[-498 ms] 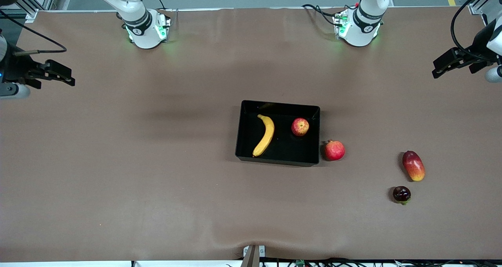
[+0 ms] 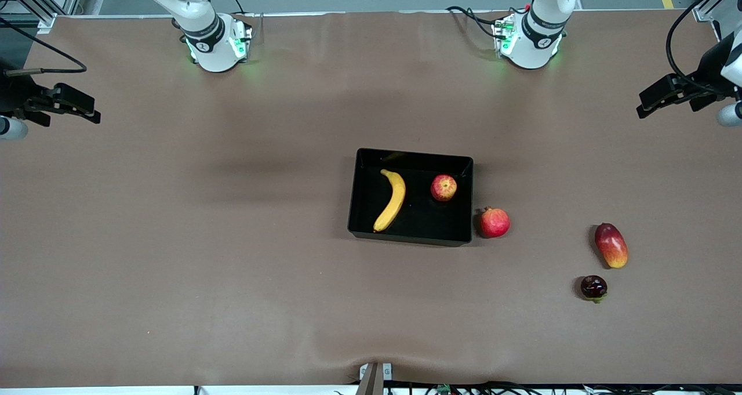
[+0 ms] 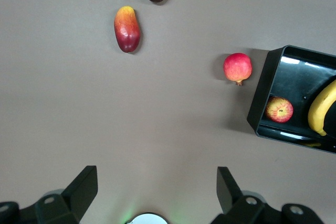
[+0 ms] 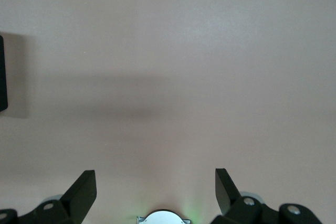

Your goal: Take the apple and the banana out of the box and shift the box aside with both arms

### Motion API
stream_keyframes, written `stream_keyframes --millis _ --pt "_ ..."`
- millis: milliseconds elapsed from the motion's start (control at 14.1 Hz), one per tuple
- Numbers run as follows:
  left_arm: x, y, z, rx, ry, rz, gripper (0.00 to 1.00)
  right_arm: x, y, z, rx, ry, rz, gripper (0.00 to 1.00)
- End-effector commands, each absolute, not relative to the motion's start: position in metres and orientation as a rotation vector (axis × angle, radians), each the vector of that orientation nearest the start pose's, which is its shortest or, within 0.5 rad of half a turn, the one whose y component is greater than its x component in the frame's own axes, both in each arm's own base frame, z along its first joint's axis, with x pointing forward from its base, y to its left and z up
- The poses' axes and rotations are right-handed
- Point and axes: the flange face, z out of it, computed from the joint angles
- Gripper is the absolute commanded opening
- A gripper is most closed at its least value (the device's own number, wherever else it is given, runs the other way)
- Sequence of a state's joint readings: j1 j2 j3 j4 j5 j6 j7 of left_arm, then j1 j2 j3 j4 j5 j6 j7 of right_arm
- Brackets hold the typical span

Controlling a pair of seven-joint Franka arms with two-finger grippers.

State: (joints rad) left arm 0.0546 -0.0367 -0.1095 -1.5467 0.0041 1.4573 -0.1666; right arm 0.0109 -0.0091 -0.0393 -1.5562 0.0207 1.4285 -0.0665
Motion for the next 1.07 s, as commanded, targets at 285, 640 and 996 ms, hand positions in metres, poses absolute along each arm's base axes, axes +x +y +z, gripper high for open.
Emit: stream_keyframes --millis 285,640,996 --pt "0.548 -0.086 0.599 -3.171 -0.270 0.233 1.00 0.537 -0.025 0.628 -3.111 -0.029 0.124 1.00" --pt "0.555 -0.175 0.532 -3.100 -0.631 0.246 1.00 0.533 -0.031 0.623 -3.107 -0.003 0.183 1.00" --pt "0.539 -0.237 0.434 -3.039 -0.870 0.208 1.00 0.533 -0.030 0.619 -3.105 -0.012 0.195 1.00"
